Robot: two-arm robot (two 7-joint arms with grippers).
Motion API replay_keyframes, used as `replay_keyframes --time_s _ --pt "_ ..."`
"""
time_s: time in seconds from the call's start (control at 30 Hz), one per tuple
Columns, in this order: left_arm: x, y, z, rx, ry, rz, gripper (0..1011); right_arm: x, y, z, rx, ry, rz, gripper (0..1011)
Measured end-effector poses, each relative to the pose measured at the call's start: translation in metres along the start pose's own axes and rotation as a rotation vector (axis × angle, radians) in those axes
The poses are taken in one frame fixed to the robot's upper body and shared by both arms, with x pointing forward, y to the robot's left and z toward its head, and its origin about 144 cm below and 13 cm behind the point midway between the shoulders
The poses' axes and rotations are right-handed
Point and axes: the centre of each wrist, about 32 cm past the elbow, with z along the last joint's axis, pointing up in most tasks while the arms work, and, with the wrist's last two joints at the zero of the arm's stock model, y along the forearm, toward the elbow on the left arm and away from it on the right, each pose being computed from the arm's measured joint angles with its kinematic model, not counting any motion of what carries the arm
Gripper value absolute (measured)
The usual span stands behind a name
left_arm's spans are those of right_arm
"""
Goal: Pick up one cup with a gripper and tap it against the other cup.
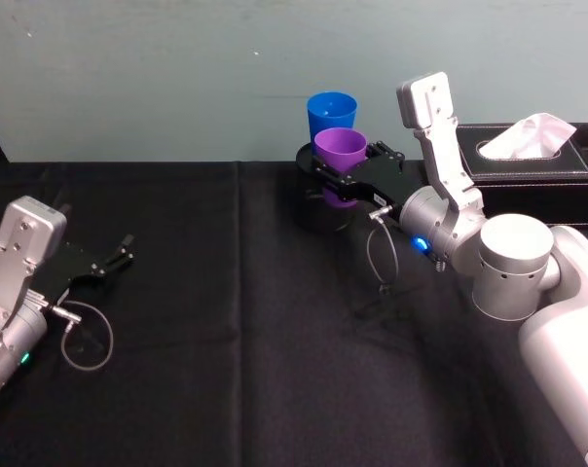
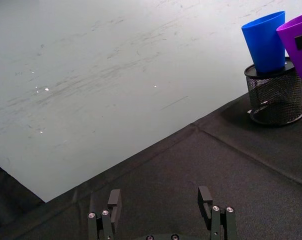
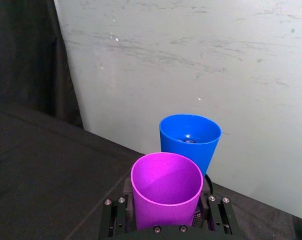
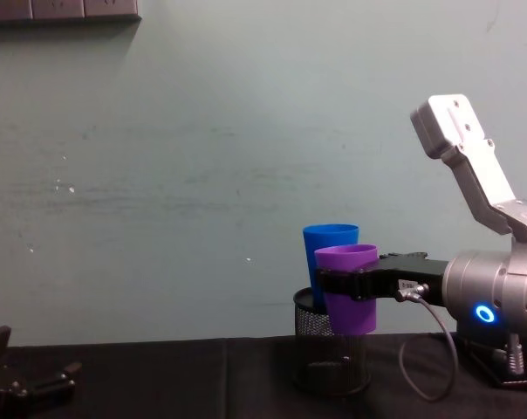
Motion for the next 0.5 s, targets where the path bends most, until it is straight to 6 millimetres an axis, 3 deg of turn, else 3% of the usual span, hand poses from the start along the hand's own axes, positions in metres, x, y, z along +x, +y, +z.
replay_keyframes --time_s 0.5 --pt "0.0000 0.0000 0.0000 0.000 0.000 0.000 1000 0.0000 0.0000 0.0000 0.000 0.000 0.000 735"
